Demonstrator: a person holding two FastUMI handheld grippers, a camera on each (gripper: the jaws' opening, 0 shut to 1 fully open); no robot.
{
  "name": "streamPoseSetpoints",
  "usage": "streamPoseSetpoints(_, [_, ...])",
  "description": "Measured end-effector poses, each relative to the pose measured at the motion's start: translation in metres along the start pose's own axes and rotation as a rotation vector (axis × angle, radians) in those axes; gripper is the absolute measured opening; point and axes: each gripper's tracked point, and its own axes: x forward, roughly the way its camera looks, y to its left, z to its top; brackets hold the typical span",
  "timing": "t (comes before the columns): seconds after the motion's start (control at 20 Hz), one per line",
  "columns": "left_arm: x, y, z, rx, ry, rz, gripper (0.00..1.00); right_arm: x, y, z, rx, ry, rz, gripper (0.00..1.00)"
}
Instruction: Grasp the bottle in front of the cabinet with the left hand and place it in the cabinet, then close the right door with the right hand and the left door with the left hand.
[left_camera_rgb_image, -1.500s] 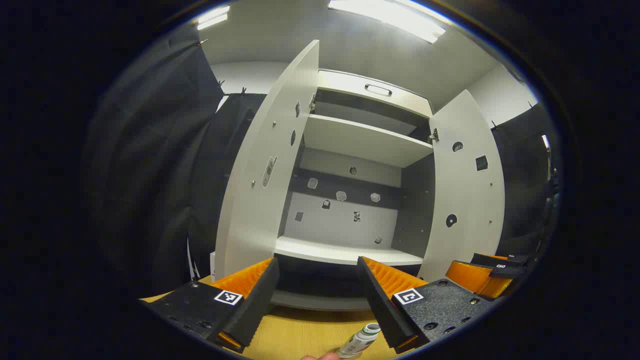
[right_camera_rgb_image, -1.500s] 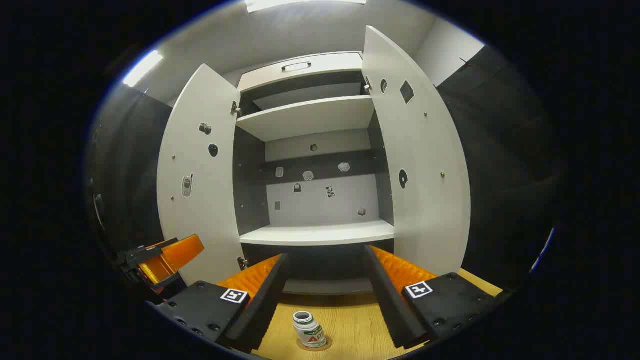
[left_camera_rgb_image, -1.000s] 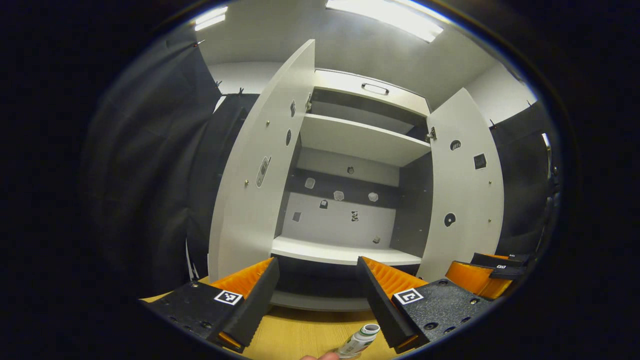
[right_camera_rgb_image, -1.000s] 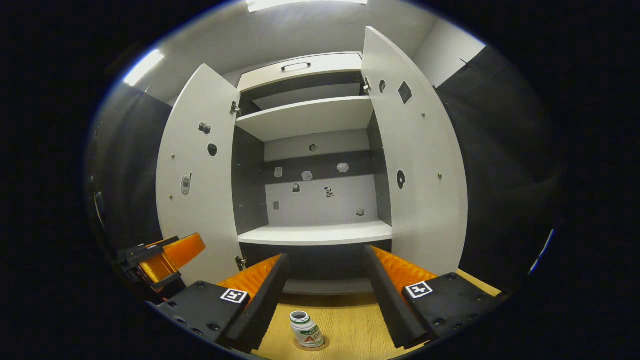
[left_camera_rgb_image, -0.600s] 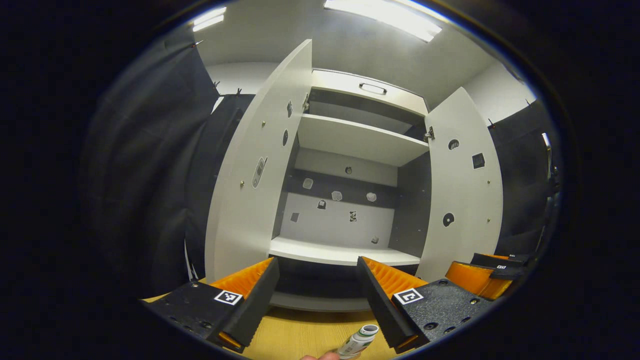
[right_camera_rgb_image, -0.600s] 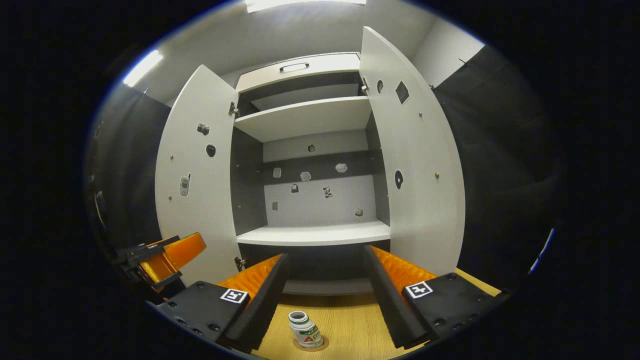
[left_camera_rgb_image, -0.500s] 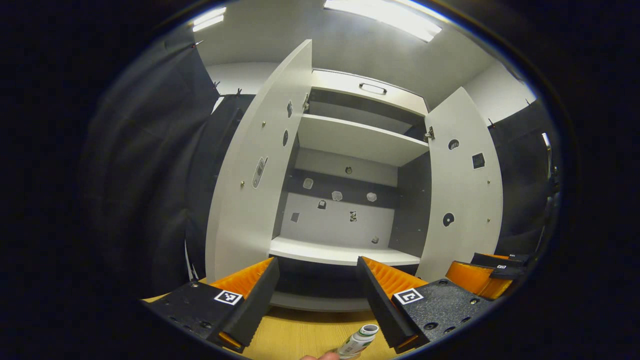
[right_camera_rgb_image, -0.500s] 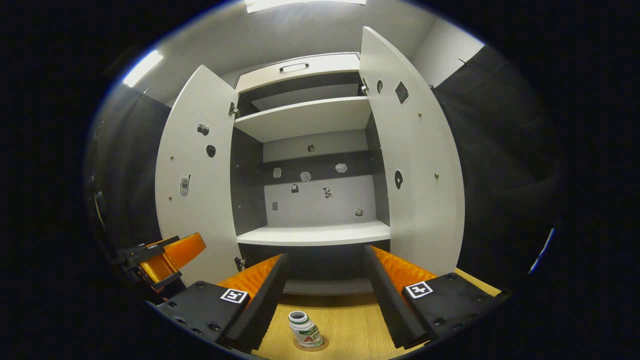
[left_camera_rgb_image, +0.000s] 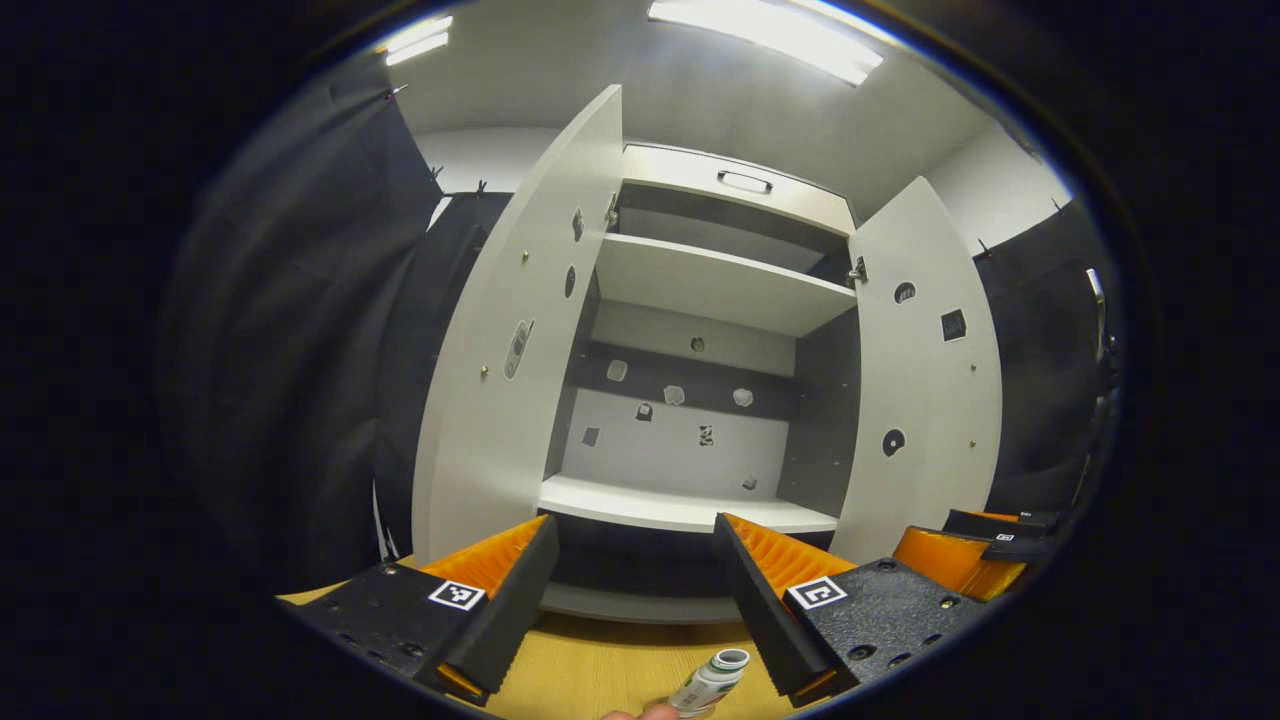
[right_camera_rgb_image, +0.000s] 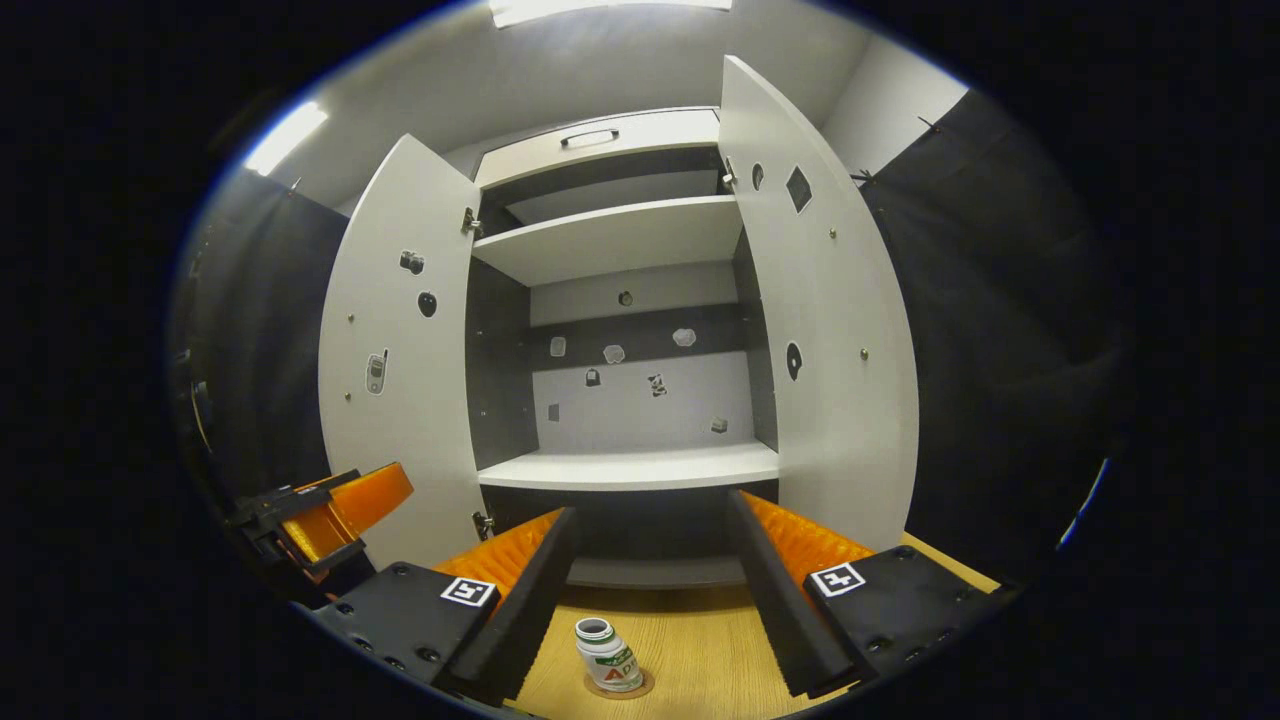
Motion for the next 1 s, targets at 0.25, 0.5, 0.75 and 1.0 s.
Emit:
streamPoseSetpoints(0.25, [0.008,-0.038,-0.03,-0.032,0.056,-0.08,0.95,-0.013,-0.017,-0.004,0.012,0.013,-0.016,0.98])
streamPoseSetpoints(0.5, [0.008,-0.096,-0.095,-0.08,0.192,-0.232,0.95,-0.025,-0.04,-0.002,-0.002,0.012,-0.053,0.98])
streamPoseSetpoints(0.75, [0.005,-0.103,-0.179,-0.011,0.308,-0.228,0.95,-0.034,-0.058,0.0,-0.023,0.009,-0.083,0.98])
streamPoseSetpoints(1.0, [-0.004,-0.093,-0.261,-0.028,0.463,-0.197,0.95,-0.04,-0.073,0.0,-0.034,0.016,-0.105,0.98])
